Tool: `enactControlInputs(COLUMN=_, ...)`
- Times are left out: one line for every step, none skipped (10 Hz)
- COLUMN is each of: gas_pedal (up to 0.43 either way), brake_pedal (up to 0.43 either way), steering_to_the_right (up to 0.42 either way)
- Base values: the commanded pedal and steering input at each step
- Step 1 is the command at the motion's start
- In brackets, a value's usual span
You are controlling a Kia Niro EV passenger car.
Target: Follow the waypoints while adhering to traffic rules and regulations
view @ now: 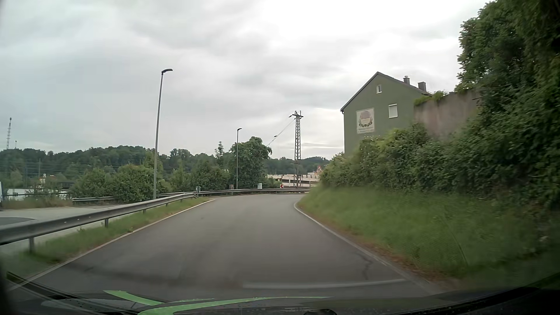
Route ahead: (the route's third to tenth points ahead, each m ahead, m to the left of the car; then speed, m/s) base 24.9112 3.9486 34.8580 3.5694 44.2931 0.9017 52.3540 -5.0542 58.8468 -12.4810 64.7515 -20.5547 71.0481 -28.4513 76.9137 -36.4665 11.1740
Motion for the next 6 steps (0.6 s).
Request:
enactControlInputs(gas_pedal=0.087, brake_pedal=0.0, steering_to_the_right=-0.046)
enactControlInputs(gas_pedal=0.087, brake_pedal=0.0, steering_to_the_right=-0.045)
enactControlInputs(gas_pedal=0.079, brake_pedal=0.0, steering_to_the_right=-0.042)
enactControlInputs(gas_pedal=0.028, brake_pedal=0.0, steering_to_the_right=-0.039)
enactControlInputs(gas_pedal=0.0, brake_pedal=0.0, steering_to_the_right=-0.036)
enactControlInputs(gas_pedal=0.0, brake_pedal=0.0, steering_to_the_right=-0.031)
